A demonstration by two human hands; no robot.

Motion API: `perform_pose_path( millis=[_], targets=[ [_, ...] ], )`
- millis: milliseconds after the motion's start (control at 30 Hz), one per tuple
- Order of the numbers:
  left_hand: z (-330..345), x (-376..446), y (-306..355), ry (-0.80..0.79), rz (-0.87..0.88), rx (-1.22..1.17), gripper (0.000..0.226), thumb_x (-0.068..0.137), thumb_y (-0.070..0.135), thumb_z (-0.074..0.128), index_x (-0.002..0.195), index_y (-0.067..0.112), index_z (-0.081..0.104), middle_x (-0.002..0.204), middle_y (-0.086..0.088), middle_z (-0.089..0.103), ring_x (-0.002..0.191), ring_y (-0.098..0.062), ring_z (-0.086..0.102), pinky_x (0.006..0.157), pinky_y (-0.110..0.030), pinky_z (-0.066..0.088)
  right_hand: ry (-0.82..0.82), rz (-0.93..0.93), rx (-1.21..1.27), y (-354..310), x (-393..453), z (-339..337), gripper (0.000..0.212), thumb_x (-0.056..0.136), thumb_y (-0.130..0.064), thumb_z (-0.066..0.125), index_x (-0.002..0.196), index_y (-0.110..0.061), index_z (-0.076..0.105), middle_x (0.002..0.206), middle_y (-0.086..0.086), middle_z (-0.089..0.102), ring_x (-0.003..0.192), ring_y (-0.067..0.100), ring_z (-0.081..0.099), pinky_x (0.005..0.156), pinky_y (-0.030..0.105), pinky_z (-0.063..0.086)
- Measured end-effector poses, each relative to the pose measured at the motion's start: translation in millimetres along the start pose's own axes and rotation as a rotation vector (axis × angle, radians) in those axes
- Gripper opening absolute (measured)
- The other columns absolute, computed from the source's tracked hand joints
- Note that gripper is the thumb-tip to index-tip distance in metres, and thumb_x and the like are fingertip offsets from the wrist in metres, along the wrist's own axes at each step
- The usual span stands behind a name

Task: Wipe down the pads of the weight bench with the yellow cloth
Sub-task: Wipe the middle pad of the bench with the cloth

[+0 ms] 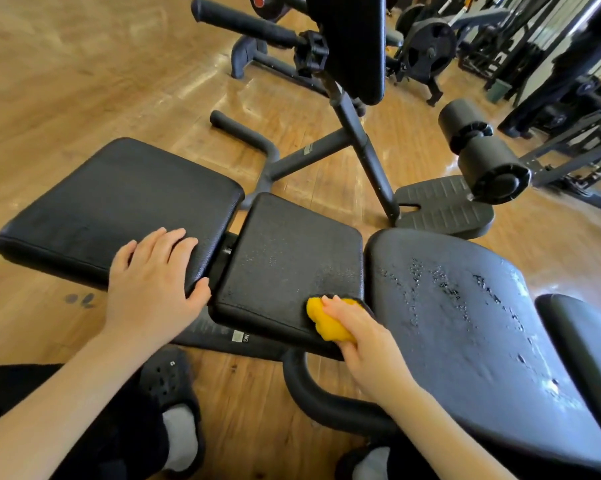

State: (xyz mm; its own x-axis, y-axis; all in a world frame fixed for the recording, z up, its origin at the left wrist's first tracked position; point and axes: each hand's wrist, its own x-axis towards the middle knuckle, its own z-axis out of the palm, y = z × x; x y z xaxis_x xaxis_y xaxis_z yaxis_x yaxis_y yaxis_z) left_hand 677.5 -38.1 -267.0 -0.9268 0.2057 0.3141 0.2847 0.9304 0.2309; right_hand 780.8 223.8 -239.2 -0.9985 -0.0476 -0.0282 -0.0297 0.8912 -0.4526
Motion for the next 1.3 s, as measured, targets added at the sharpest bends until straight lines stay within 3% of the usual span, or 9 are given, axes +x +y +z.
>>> perform_pose_path(
  millis=[167, 400, 567, 733, 800, 900, 1067, 1167, 1300],
  targets=[
    [0.1, -0.1, 1.1, -0.013, 0.006, 0.019, 0.055, 0.071, 0.039, 0.051, 0.117, 0.010, 0.058, 0.126, -0.009, 0.056, 0.122, -0.029, 0.048, 0.099, -0.050, 0.035, 0.112, -0.030, 0.335, -19.0, 51.8, -27.1, 0.028, 0.089, -0.029, 0.053, 0.117, -0.035, 0.057, 0.119, -0.017, 0.061, 0.113, 0.000, 0.054, 0.102, 0.025, 0.042],
    [-1.1, -2.7, -2.6, -0.059, -0.004, 0.078, 0.060, 0.074, 0.047, 0.037, 0.119, 0.013, 0.058, 0.128, -0.005, 0.056, 0.123, -0.025, 0.048, 0.100, -0.046, 0.035, 0.039, -0.116, 0.061, -44.7, 192.8, -11.3, 0.043, 0.092, -0.010, 0.048, 0.134, -0.021, 0.046, 0.136, 0.002, 0.051, 0.127, 0.021, 0.044, 0.105, 0.029, 0.034],
    [-2.0, 1.2, -4.3, -0.043, -0.017, 0.066, 0.060, 0.072, 0.047, 0.037, 0.117, 0.013, 0.058, 0.127, -0.005, 0.056, 0.122, -0.025, 0.048, 0.098, -0.046, 0.035, 0.020, -0.134, 0.164, -14.4, 185.9, -4.1, 0.039, 0.091, -0.005, 0.050, 0.127, -0.019, 0.054, 0.130, -0.007, 0.053, 0.119, 0.006, 0.045, 0.096, -0.002, 0.024],
    [-2.6, 0.5, -4.6, -0.033, -0.026, 0.052, 0.058, 0.073, 0.045, 0.036, 0.116, 0.012, 0.058, 0.126, -0.006, 0.056, 0.122, -0.026, 0.048, 0.099, -0.045, 0.032, 0.127, 0.082, 0.323, 26.0, 131.5, -32.4, 0.032, 0.090, 0.005, 0.048, 0.119, -0.001, 0.059, 0.123, 0.005, 0.060, 0.108, 0.011, 0.058, 0.107, 0.027, 0.033],
    [-1.7, 1.0, -2.3, -0.030, -0.029, 0.044, 0.058, 0.073, 0.045, 0.036, 0.115, 0.012, 0.058, 0.126, -0.006, 0.057, 0.122, -0.026, 0.048, 0.099, -0.046, 0.033, 0.164, 0.160, 0.352, 34.4, 110.3, -42.1, 0.028, 0.090, 0.007, 0.047, 0.114, 0.004, 0.060, 0.120, 0.014, 0.062, 0.106, 0.016, 0.058, 0.103, 0.015, 0.032],
    [-1.0, 3.2, 0.5, -0.025, -0.034, 0.038, 0.058, 0.072, 0.045, 0.036, 0.115, 0.012, 0.058, 0.125, -0.006, 0.057, 0.122, -0.026, 0.048, 0.099, -0.046, 0.034, 0.285, 0.193, 0.277, 33.4, 110.3, -47.3, 0.030, 0.089, -0.004, 0.054, 0.116, -0.013, 0.063, 0.113, -0.002, 0.065, 0.102, 0.007, 0.058, 0.091, 0.002, 0.040],
    [-0.8, 2.7, -1.1, -0.027, -0.025, 0.057, 0.060, 0.073, 0.047, 0.036, 0.116, 0.012, 0.058, 0.127, -0.006, 0.057, 0.123, -0.025, 0.048, 0.100, -0.046, 0.033, 0.128, -0.081, 0.247, -38.2, 144.3, -10.6, 0.034, 0.092, -0.008, 0.049, 0.124, -0.017, 0.056, 0.132, -0.001, 0.055, 0.127, 0.016, 0.044, 0.110, 0.033, 0.033],
    [-0.5, 1.3, -3.1, -0.036, -0.019, 0.068, 0.060, 0.073, 0.047, 0.037, 0.117, 0.012, 0.058, 0.128, -0.006, 0.056, 0.124, -0.025, 0.047, 0.100, -0.046, 0.033, -0.024, -0.191, 0.086, -63.6, 153.6, 19.9, 0.045, 0.093, 0.000, 0.042, 0.133, -0.020, 0.046, 0.146, -0.002, 0.038, 0.139, 0.015, 0.024, 0.115, 0.032, 0.019],
    [-0.4, 0.5, -6.5, -0.040, 0.001, 0.075, 0.059, 0.075, 0.046, 0.037, 0.119, 0.012, 0.057, 0.129, -0.006, 0.055, 0.124, -0.025, 0.046, 0.100, -0.047, 0.034, 0.014, -0.108, 0.097, -27.0, 136.9, 15.5, 0.045, 0.094, -0.005, 0.043, 0.136, -0.022, 0.044, 0.146, -0.005, 0.038, 0.139, 0.012, 0.026, 0.113, 0.023, 0.017]
  ],
)
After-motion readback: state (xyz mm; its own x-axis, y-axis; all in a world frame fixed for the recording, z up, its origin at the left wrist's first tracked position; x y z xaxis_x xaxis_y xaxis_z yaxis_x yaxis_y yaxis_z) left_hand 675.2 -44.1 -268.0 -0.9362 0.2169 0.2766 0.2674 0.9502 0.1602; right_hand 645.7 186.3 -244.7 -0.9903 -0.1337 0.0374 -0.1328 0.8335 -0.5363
